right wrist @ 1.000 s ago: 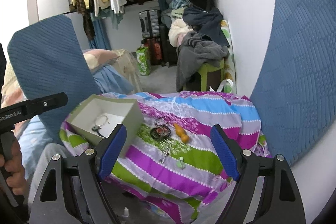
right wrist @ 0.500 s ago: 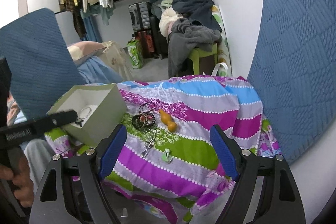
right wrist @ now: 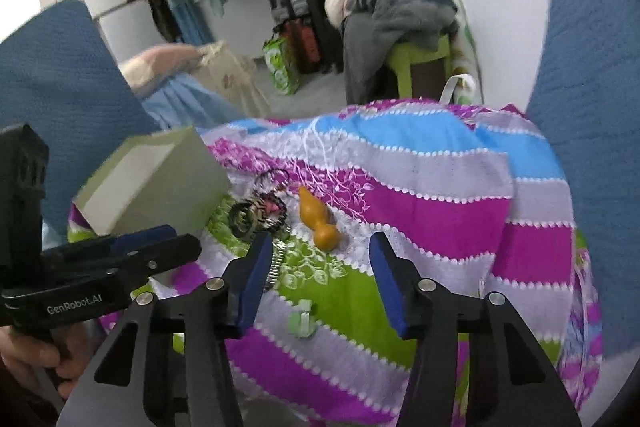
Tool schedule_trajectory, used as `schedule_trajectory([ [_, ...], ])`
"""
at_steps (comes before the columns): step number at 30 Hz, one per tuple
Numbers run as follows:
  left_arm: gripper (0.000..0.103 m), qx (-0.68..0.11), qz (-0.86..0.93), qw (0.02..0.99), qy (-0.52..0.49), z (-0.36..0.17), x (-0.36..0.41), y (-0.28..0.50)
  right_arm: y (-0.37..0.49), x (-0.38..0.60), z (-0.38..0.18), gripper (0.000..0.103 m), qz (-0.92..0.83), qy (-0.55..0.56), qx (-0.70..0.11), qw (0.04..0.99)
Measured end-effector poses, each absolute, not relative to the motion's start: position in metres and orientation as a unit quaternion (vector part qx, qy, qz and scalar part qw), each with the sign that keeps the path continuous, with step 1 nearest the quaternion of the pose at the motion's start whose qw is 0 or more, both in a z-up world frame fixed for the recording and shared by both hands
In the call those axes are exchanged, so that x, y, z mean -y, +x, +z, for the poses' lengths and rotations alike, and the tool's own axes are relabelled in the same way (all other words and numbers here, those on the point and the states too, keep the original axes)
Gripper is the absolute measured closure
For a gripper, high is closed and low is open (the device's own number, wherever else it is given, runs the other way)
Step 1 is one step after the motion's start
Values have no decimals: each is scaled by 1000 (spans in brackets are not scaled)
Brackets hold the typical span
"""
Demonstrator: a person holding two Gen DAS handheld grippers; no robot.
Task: Organize jewelry
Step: 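Grasp the beaded bracelet with the left gripper while the right approaches the gourd, then grasp the orange gourd with the right gripper and lift it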
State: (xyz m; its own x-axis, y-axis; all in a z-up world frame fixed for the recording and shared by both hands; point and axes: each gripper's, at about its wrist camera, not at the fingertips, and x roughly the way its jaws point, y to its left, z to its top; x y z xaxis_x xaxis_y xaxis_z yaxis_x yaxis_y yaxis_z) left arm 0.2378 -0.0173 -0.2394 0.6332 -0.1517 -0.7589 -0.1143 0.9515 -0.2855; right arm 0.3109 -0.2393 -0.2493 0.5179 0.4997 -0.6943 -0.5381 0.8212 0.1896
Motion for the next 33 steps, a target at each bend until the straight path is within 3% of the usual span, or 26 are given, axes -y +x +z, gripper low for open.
schedule_trajectory([
  [3, 66, -439, -4, 885, -158, -258, 16, 253, 326, 232, -262, 61, 311, -32, -404, 860],
  [15, 73, -450, 9, 881, -146, -292, 9, 291, 374, 206, -299, 69, 325, -27, -454, 829],
  [27, 84, -454, 7, 878, -153, -304, -4, 306, 395, 173, -319, 70, 329, -54, -474, 815],
  [33, 96, -453, -6, 877, -158, -305, -6, 307, 397, 164, -331, 70, 325, -77, -484, 809],
])
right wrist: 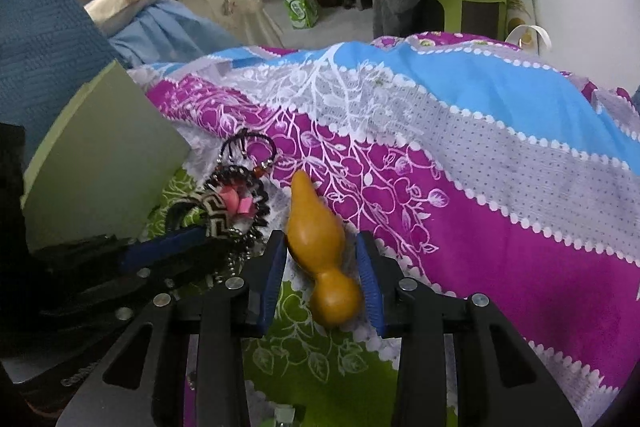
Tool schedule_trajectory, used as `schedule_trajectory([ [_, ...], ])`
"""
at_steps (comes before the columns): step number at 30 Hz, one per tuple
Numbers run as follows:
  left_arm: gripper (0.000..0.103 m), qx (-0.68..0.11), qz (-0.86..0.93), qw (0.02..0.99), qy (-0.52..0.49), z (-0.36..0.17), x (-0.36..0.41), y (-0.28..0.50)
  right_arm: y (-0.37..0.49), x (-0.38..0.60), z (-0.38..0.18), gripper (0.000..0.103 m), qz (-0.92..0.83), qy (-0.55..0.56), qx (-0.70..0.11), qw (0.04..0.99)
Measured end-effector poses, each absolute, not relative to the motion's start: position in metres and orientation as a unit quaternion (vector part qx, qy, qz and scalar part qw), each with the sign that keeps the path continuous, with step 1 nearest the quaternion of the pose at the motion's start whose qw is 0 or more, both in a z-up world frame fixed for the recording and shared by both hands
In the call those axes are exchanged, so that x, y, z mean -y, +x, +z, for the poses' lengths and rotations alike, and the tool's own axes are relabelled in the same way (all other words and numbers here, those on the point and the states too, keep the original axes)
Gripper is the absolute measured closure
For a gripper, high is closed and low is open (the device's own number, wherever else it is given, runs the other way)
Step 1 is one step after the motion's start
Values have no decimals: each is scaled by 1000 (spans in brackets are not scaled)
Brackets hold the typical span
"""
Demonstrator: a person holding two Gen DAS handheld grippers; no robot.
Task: Organize jewelry
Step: 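Grasp the orange gourd with the right gripper and lift it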
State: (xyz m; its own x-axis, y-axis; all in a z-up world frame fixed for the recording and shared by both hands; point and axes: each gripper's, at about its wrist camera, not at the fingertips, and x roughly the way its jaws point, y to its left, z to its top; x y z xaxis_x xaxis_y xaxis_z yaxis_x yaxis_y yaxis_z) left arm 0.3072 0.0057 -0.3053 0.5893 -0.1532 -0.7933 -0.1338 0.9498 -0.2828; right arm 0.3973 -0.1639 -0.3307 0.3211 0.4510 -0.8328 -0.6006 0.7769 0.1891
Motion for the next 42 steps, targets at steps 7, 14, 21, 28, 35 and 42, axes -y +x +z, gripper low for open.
schedule_trajectory([
  [7, 98, -438, -21, 883, -164, -291, -4, 301, 391, 165, -326, 76, 319, -78, -486, 810],
  [14, 98, -430, -38, 885, -173, -276, -4, 288, 373, 171, -315, 76, 289, -64, -487, 821],
  [21, 98, -426, -51, 886, -172, -261, -3, 272, 347, 186, -304, 76, 250, -40, -506, 825],
  [28, 98, -436, -61, 881, -172, -241, -3, 255, 315, 202, -279, 76, 206, -18, -499, 842],
  [35, 98, -432, -72, 884, -162, -211, -4, 236, 295, 211, -254, 76, 183, -3, -489, 853],
  [42, 98, -418, -91, 891, -151, -165, -14, 228, 284, 211, -209, 76, 173, 8, -458, 872],
])
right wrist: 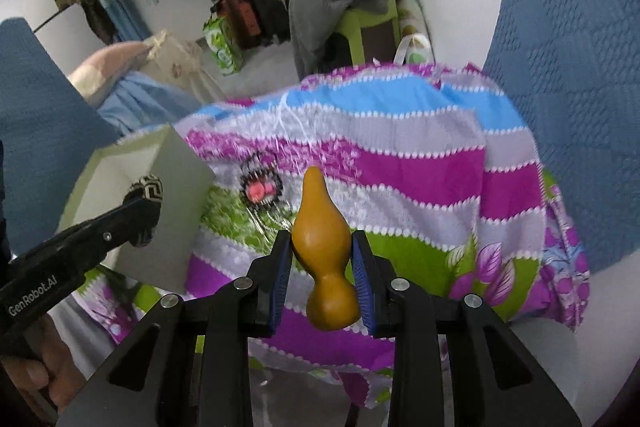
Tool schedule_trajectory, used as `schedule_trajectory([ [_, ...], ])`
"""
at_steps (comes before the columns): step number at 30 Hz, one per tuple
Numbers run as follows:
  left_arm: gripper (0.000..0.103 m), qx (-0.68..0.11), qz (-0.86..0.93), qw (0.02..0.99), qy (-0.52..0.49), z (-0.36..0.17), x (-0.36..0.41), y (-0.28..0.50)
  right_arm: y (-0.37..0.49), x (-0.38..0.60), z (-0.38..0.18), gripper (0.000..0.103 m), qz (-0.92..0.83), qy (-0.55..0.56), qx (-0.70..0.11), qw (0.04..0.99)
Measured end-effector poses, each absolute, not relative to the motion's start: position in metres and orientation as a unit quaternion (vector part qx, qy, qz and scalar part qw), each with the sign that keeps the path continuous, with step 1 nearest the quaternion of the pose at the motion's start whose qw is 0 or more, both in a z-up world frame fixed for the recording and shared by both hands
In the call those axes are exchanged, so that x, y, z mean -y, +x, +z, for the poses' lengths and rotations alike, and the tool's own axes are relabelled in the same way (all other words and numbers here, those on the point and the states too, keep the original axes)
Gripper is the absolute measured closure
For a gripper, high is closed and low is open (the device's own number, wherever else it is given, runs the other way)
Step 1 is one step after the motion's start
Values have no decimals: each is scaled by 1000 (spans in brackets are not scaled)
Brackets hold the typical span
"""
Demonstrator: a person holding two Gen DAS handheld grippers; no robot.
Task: Organize jewelry
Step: 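Grasp the orange gourd with the right gripper and lift it, then lower the gourd into the box with the right gripper while the left carries the bracelet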
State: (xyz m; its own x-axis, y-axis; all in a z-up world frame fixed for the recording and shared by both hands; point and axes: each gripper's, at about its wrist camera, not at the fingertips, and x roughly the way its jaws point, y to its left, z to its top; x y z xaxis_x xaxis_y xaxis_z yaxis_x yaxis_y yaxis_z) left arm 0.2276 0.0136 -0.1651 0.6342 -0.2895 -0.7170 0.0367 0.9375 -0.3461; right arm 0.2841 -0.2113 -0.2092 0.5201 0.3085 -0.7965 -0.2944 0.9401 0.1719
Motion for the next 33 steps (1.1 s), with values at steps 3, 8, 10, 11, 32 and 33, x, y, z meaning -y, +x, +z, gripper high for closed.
schedule_trajectory([
  [3, 98, -410, -99, 895, -147, -146, -18, 226, 280, 209, -191, 76, 171, 12, -445, 879],
  [8, 97, -394, -104, 903, -132, -113, -28, 221, 272, 199, -158, 76, 172, 13, -417, 892],
  [10, 97, -390, -102, 906, -130, -101, -33, 218, 270, 194, -143, 76, 172, 14, -403, 899],
  [11, 97, -390, -101, 906, -129, -95, -36, 217, 270, 193, -138, 76, 172, 13, -399, 901],
  [32, 97, -334, -49, 935, -110, -13, -139, 182, 259, 98, -67, 76, 228, 10, -322, 919],
  [33, 97, -335, -44, 934, -112, -17, -146, 180, 259, 90, -71, 76, 234, 9, -325, 916],
])
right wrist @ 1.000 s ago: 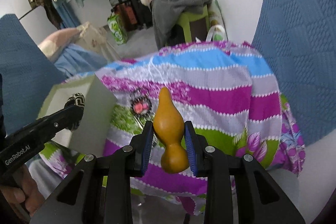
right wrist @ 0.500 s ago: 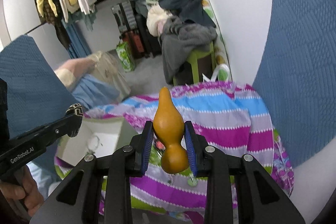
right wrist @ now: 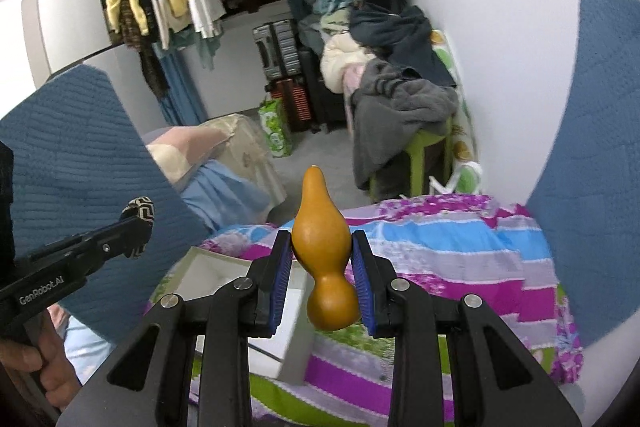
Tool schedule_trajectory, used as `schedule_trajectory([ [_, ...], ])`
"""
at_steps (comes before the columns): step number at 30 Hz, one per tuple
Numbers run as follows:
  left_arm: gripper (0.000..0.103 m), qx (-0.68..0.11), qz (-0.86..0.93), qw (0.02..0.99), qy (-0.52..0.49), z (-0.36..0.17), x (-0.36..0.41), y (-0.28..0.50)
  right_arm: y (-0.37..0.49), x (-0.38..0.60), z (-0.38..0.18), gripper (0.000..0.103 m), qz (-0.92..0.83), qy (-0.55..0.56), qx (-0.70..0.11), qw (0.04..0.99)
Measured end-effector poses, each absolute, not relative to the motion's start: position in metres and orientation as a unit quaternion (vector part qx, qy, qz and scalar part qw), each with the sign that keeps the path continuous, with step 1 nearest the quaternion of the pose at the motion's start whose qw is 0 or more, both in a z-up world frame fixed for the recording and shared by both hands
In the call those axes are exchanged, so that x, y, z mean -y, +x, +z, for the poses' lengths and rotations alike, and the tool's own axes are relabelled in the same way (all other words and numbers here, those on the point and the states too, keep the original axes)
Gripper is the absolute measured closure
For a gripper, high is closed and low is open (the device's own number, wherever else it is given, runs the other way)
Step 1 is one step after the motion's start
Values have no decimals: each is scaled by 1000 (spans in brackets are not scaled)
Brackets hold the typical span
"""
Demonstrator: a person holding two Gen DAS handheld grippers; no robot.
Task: Organize jewelry
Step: 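Lower the gourd into the box with the right gripper while the left carries the bracelet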
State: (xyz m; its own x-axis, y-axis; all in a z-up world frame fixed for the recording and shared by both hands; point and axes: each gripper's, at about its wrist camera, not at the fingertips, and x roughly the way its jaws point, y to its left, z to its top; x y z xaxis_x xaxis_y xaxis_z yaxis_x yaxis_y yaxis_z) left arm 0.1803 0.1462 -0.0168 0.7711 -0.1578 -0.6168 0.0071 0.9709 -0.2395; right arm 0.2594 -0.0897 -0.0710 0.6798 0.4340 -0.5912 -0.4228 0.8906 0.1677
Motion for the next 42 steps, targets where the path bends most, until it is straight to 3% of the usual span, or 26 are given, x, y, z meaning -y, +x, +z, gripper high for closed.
schedule_trajectory([
  [22, 97, -471, 15, 867, -162, -183, -220, 187, 273, -10, -221, 76, 293, -64, -467, 832],
  [31, 95, -488, 16, 856, -169, -210, -220, 193, 275, -12, -247, 75, 300, -72, -495, 812],
  [35, 94, -482, 16, 861, -160, -200, -214, 190, 274, -8, -238, 58, 312, -60, -490, 812],
  [37, 94, -477, 23, 864, -160, -192, -214, 188, 272, -5, -227, 57, 316, -56, -478, 818],
  [38, 92, -475, 26, 865, -161, -187, -214, 187, 273, -4, -223, 56, 318, -55, -474, 819],
  [39, 82, -472, 30, 867, -159, -182, -213, 185, 272, -2, -216, 56, 320, -53, -467, 823],
  [40, 62, -466, 36, 870, -156, -175, -211, 183, 271, 1, -208, 55, 322, -52, -459, 826],
  [42, 41, -447, 42, 881, -147, -162, -208, 178, 268, 9, -193, 55, 326, -51, -443, 834],
])
